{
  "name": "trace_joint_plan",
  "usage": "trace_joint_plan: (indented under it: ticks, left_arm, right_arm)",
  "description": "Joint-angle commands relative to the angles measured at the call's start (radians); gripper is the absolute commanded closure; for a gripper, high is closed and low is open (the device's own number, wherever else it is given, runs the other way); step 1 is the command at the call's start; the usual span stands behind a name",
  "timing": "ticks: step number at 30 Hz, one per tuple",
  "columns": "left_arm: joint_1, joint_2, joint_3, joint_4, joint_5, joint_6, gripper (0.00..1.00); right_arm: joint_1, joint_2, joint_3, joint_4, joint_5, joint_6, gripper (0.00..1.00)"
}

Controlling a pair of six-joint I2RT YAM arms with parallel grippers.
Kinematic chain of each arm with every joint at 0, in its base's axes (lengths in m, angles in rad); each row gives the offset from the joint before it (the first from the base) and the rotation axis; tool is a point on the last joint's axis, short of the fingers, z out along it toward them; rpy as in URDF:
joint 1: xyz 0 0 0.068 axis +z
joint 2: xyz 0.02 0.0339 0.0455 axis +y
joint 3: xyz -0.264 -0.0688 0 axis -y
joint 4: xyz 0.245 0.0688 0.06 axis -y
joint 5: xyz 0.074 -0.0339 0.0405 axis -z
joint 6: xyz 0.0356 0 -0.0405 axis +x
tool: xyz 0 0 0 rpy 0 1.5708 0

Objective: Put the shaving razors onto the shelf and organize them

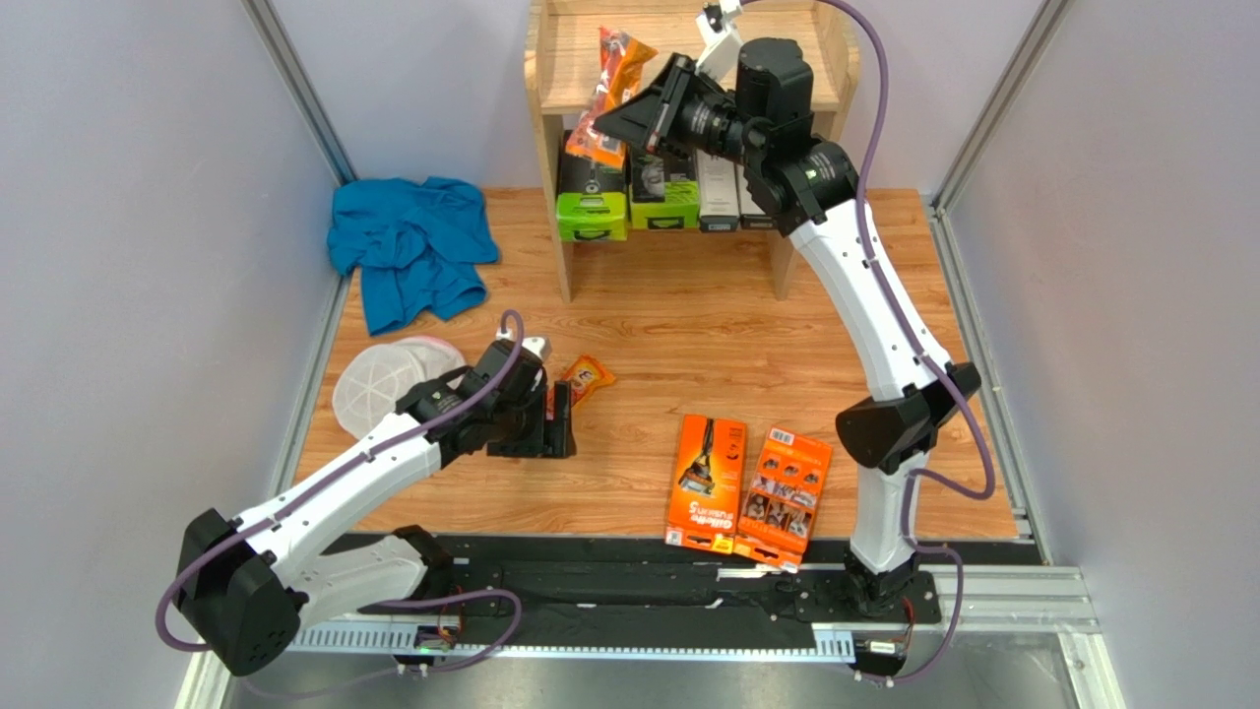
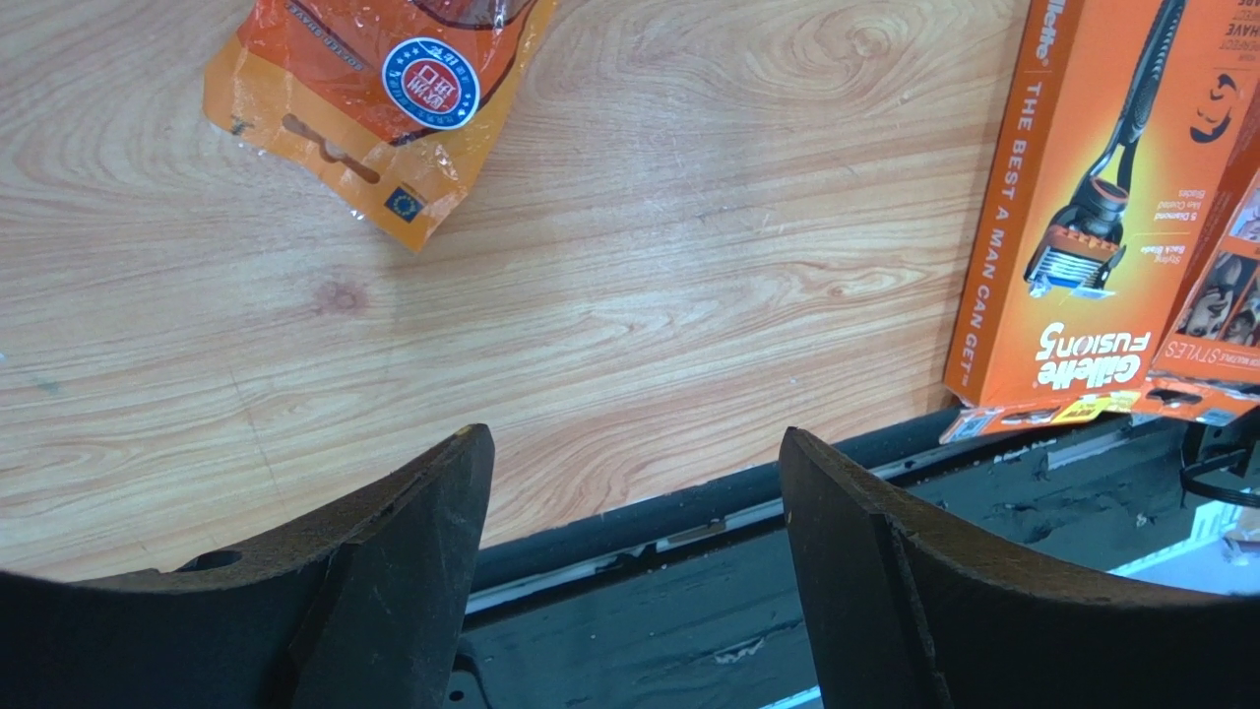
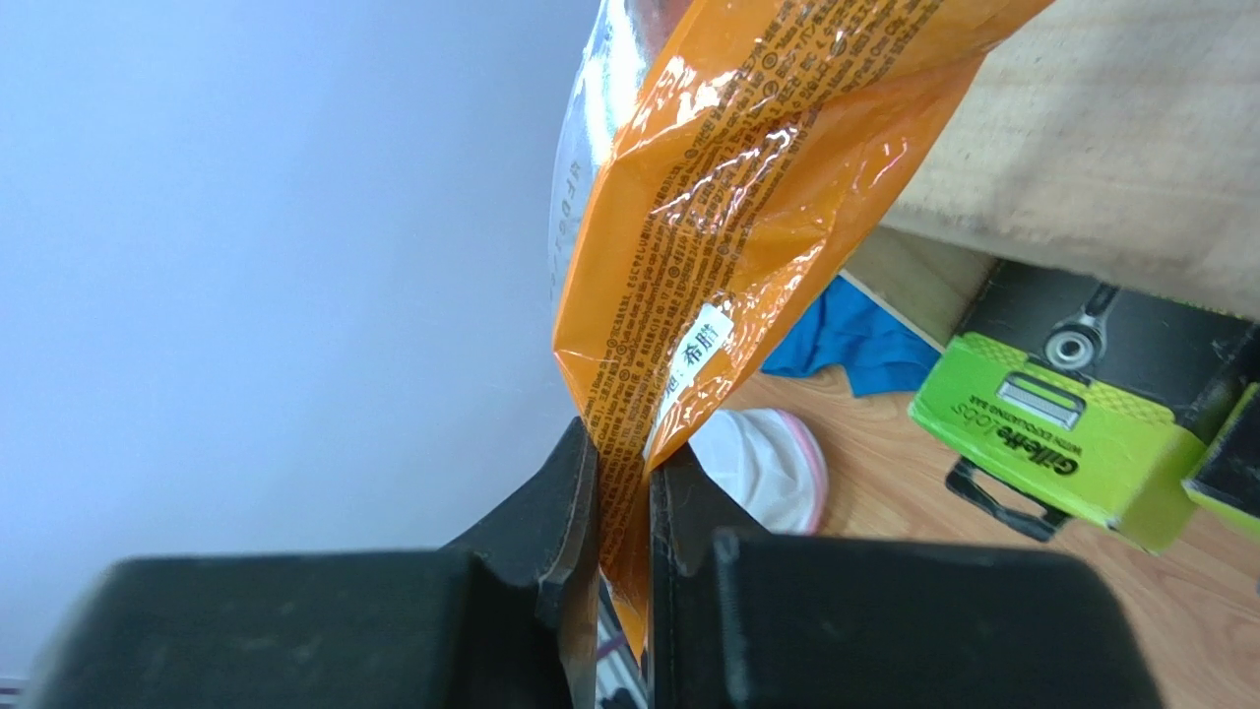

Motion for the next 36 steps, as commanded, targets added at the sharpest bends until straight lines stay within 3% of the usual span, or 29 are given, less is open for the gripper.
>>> trace_joint_plan:
  ticks: [1,8,16,28,33,36]
  left_arm:
    - [0.003,-0.016,-0.018,0.035,0.024,0.005,0.21]
    - [0.005,-0.025,-0.041,0.045,0.03,0.005,0.21]
    - [0.005,-0.033,-0.053,0.047,0.036,0.002,0.22]
    - [0.003,-0.054,-0.066,0.047,0.039,-0.007,0.22]
    - [0.005,-0.064,-0.066,0.042,0.038,-0.009,0.22]
    - [0.003,-0.062,-0.069,0.044,0.036,-0.01,0.22]
  right_arm:
    - [-0.035,0.05,0.062,0.197,-0.081,0.187,1.0]
    - [-0.064,0.151,0.158,0.282,-0.058,0.312,0.98]
    - [-0.071,0.219,0.172,0.33,-0.078,0.404,0.79]
    - [-0.073,0.187,0.16,0.265,-0.026,0.378,0.48]
    - [-0.073,0.133,0.099,0.218,0.02,0.336,0.45]
    - [-0.075,0.087,0.065,0.196,0.053,0.309,0.5]
